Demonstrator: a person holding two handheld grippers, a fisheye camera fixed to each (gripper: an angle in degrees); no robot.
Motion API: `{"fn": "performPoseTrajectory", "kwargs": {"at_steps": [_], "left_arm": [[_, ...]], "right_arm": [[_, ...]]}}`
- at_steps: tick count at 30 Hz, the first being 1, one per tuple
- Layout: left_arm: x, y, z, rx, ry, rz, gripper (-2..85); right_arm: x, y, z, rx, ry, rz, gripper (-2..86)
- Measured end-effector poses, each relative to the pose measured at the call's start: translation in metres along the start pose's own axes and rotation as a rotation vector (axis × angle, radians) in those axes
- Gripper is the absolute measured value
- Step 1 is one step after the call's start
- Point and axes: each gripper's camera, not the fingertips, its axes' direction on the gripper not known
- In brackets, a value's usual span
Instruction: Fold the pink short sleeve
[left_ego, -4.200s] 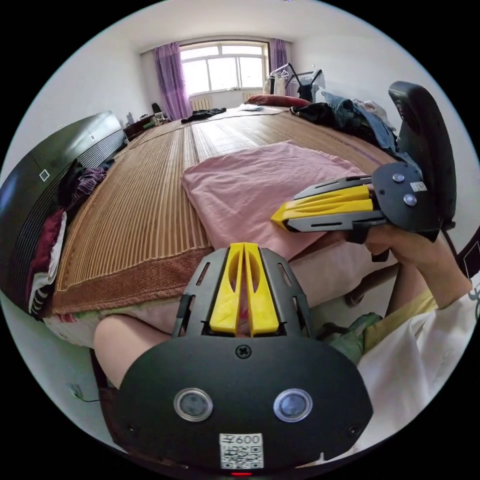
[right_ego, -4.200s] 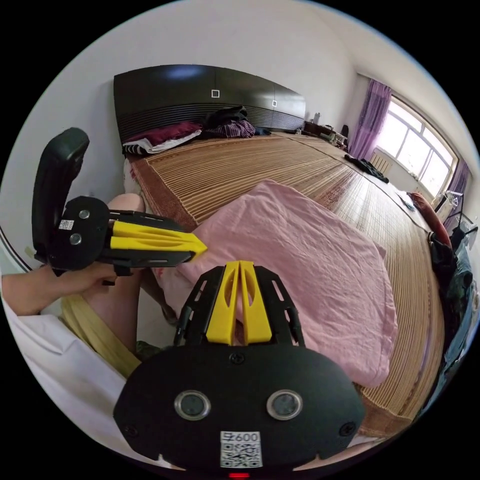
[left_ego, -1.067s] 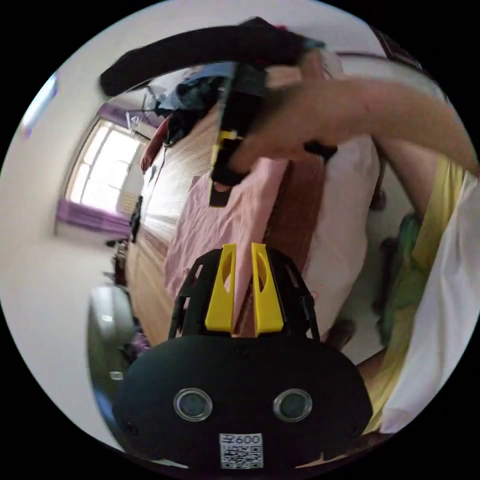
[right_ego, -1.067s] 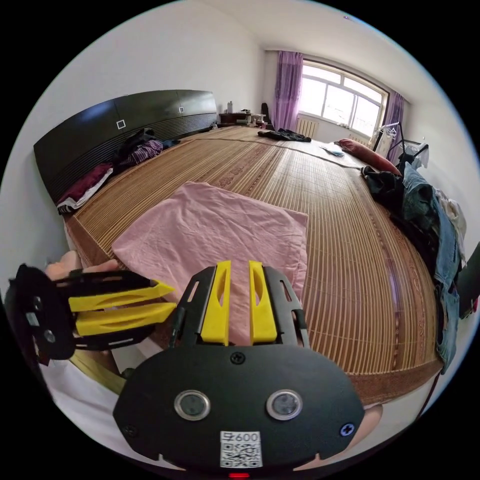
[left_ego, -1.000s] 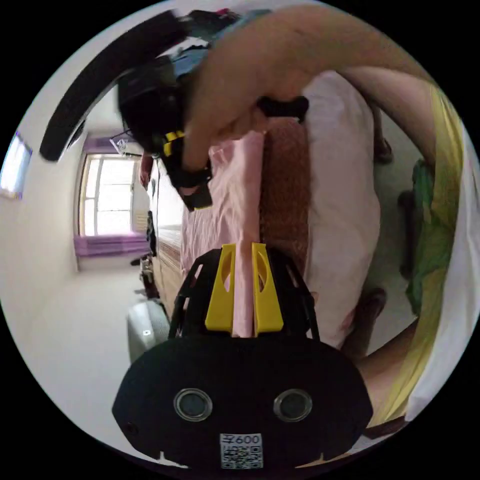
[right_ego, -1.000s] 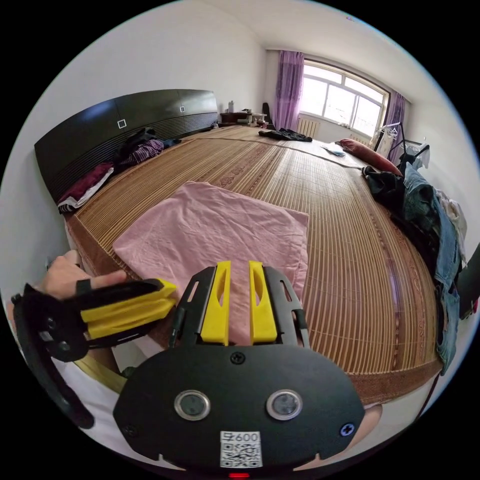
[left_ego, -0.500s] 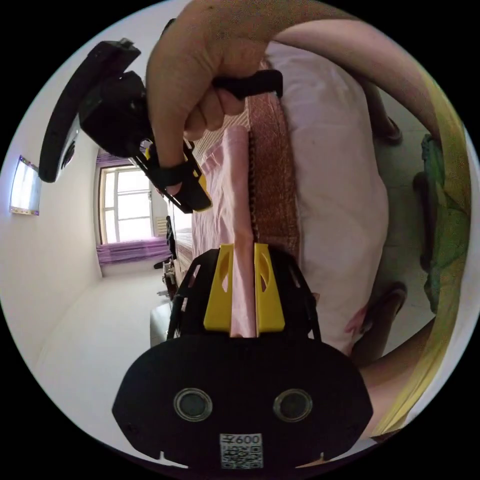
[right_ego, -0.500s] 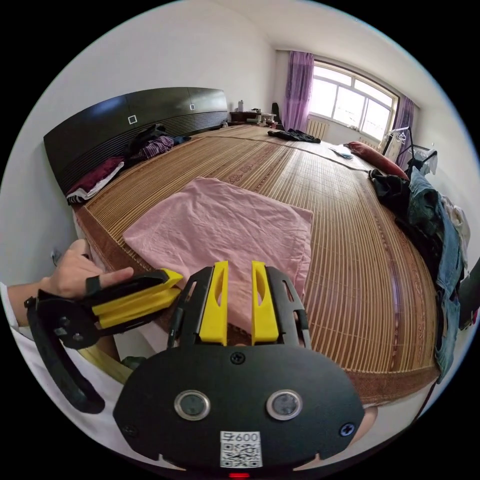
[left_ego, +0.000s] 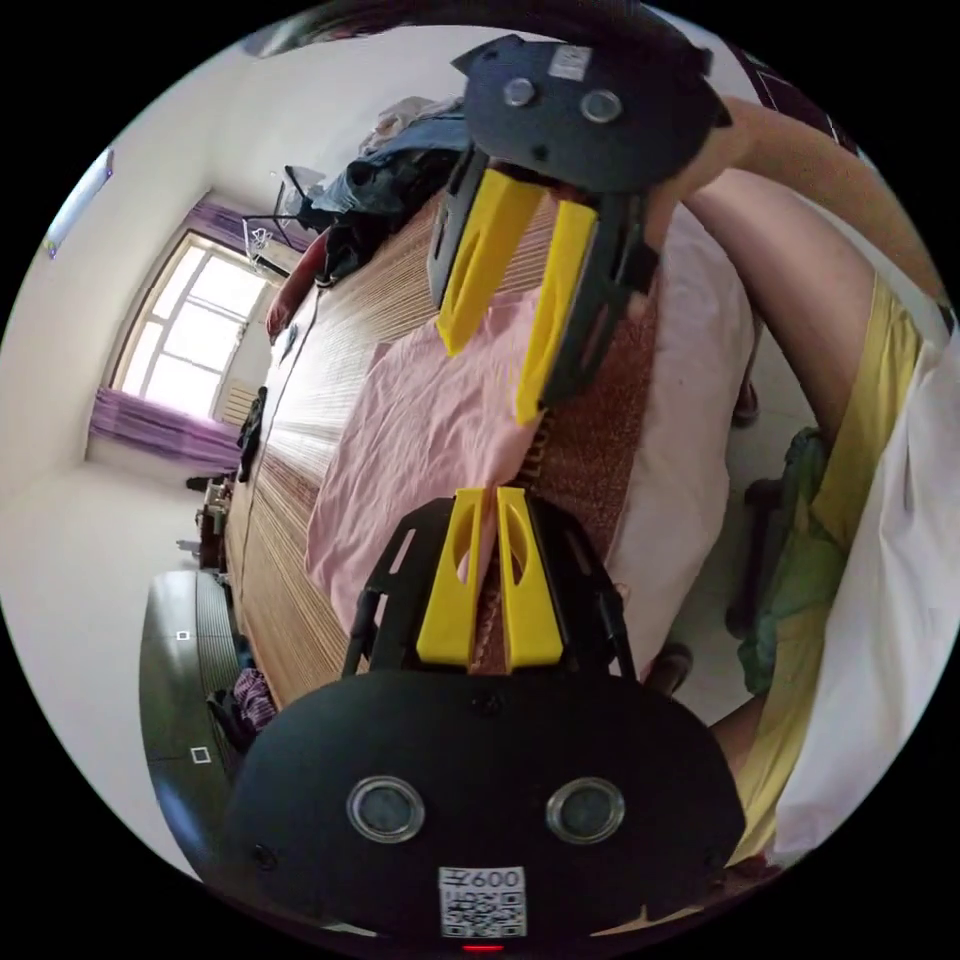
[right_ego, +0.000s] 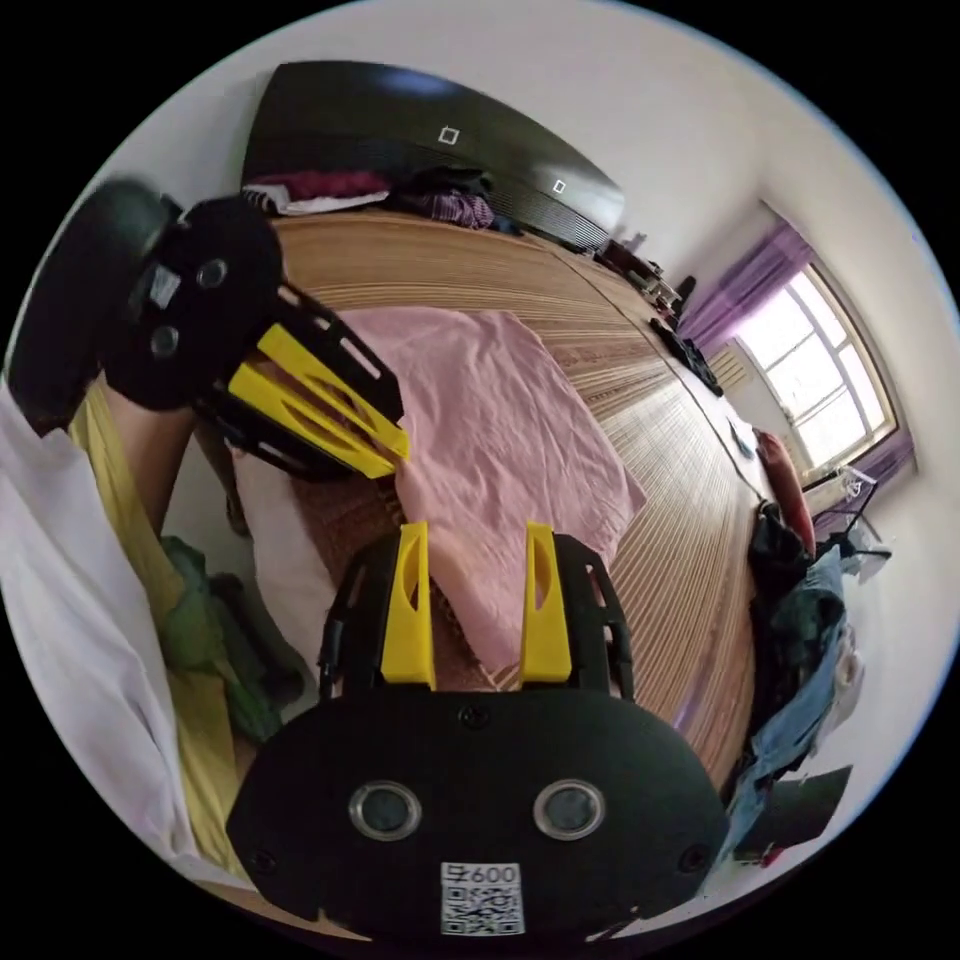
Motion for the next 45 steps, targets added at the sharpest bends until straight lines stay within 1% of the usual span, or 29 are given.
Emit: {"fn": "performPoseTrajectory", "kwargs": {"at_steps": [2,7,12,17,21,25,31,34,40,42,45], "left_arm": [[-0.019,0.002,-0.010,0.039,0.029,-0.080,2.6],[-0.049,0.008,-0.024,0.087,0.104,-0.176,2.5],[-0.076,0.007,-0.038,0.106,0.147,-0.224,2.4],[-0.099,0.003,-0.053,0.117,0.175,-0.255,2.4],[-0.115,0.002,-0.065,0.124,0.187,-0.280,2.5],[-0.127,0.003,-0.078,0.133,0.177,-0.296,2.7],[-0.144,0.005,-0.090,0.134,0.187,-0.295,2.7],[-0.150,0.010,-0.097,0.150,0.178,-0.302,2.7],[-0.165,0.021,-0.106,0.166,0.193,-0.320,2.5],[-0.169,0.025,-0.108,0.175,0.197,-0.335,2.6],[-0.172,0.033,-0.108,0.177,0.208,-0.336,2.8]], "right_arm": [[-0.007,0.004,0.000,0.000,-0.021,-0.048,11.7],[-0.035,0.019,-0.012,-0.007,-0.031,-0.143,9.9],[-0.039,0.042,-0.041,-0.004,-0.022,-0.112,8.8],[-0.043,0.078,-0.075,-0.010,-0.083,-0.138,9.6],[-0.055,0.093,-0.076,-0.013,-0.112,-0.164,10.0],[-0.045,0.115,-0.079,0.052,-0.142,-0.089,10.4],[-0.052,0.150,-0.091,0.021,-0.031,-0.147,8.3],[-0.043,0.166,-0.103,0.013,0.001,-0.138,7.4],[-0.038,0.200,-0.148,0.078,0.087,-0.149,8.6],[-0.038,0.207,-0.155,0.089,0.057,-0.189,9.0],[-0.028,0.209,-0.148,0.028,0.049,-0.213,9.4]]}}
